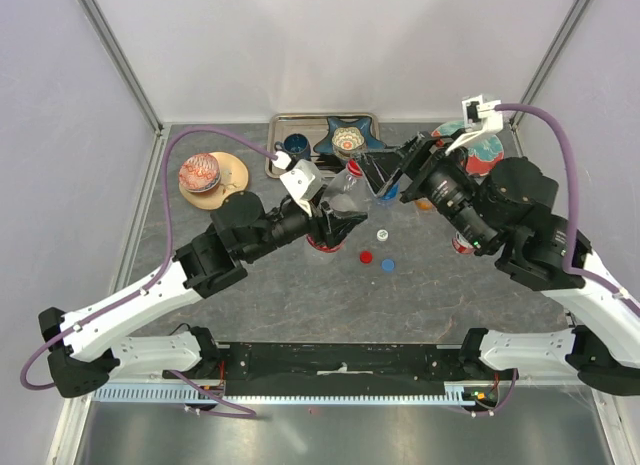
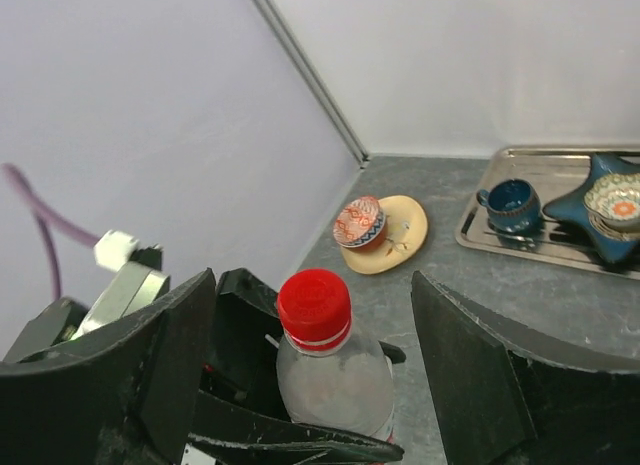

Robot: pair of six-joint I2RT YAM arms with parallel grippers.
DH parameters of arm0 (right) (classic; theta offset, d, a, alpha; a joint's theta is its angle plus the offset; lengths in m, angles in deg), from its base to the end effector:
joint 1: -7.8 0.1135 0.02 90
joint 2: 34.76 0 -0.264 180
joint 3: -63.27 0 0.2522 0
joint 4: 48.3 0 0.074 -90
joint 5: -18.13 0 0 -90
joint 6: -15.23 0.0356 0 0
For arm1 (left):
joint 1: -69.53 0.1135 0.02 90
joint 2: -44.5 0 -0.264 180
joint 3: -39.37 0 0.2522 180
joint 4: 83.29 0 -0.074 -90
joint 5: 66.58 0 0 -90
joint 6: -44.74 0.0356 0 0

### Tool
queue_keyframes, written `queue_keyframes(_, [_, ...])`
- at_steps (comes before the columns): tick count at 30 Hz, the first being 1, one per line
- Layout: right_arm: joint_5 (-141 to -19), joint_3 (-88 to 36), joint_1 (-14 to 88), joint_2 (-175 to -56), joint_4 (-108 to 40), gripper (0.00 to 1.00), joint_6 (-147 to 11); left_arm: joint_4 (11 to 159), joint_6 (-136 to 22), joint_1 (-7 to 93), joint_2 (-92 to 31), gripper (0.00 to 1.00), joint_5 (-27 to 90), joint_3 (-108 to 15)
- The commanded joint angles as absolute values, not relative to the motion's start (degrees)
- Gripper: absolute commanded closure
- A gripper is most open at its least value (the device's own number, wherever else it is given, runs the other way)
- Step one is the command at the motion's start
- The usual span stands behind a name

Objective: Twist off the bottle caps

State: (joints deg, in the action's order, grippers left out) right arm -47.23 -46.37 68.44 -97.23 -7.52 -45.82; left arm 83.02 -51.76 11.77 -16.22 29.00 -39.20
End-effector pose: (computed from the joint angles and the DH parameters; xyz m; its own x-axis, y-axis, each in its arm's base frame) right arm 0.0988 0.1454 0.5444 -0.2374 0.4754 -0.8471 -0.5419 0.6590 0.5216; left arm 0.1252 -0.2049 0.4290 -0.0627 -0.1118 -0.9918 0.8922 0.4391 -0.1059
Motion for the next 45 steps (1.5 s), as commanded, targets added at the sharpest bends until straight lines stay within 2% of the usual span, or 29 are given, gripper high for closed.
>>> queue_keyframes(1, [-40.3, -46.1, 68.5, -99.2, -5.9, 0.15, -42.3, 86.1, -45.3, 8.4, -15.7, 0.53, 9.8, -38.5])
queue_keyframes(4, [-39.4, -46.2, 68.5, -100.6, -6.2, 0.16, -41.6, 86.6, -42.5, 6.5, -16.1, 0.53, 5.2, -38.2])
queue_keyframes(11, [-39.8, -46.6, 68.6, -103.1, -7.2, 0.2, -41.3, 86.6, -41.5, 5.3, -16.3, 0.53, 4.2, -38.0])
queue_keyframes(19, [-38.6, -44.1, 68.6, -102.7, -9.1, 0.3, -41.7, 86.6, -41.2, 4.8, -15.4, 0.53, 3.8, -37.1])
queue_keyframes(26, [-38.6, -42.2, 68.6, -102.3, -9.5, 0.49, -41.9, 86.7, -41.2, 4.5, -15.1, 0.53, 3.8, -37.1])
queue_keyframes(31, [-37.8, -40.7, 68.5, -101.3, -10.2, 0.58, -41.9, 86.6, -41.1, 4.6, -14.8, 0.53, 3.8, -36.6])
queue_keyframes(34, [-37.4, -40.1, 68.6, -100.9, -10.5, 0.72, -42.6, 86.4, -41.3, 4.5, -14.6, 0.54, 4.4, -36.4])
queue_keyframes(35, [-37.3, -40.1, 68.6, -100.9, -10.6, 0.84, -43.0, 86.3, -41.5, 4.5, -14.5, 0.54, 4.8, -36.4])
queue_keyframes(37, [-38.0, -39.6, 68.7, -100.3, -11.1, 1.0, -44.4, 86.1, -41.9, 4.6, -13.9, 0.54, 6.9, -36.4])
queue_keyframes(41, [-45.2, -40.6, 68.6, -99.4, -11.9, 1.0, -49.9, 85.3, -44.5, 4.8, -11.6, 0.54, 17.1, -36.7])
queue_keyframes(44, [-52.8, -41.5, 68.6, -98.3, -11.4, 1.0, -53.4, 83.4, -47.5, 5.8, -10.3, 0.54, 31.8, -38.5])
queue_keyframes(45, [-55.3, -40.9, 68.6, -96.6, -11.9, 1.0, -54.3, 81.5, -48.5, 6.4, -10.1, 0.53, 41.3, -40.1])
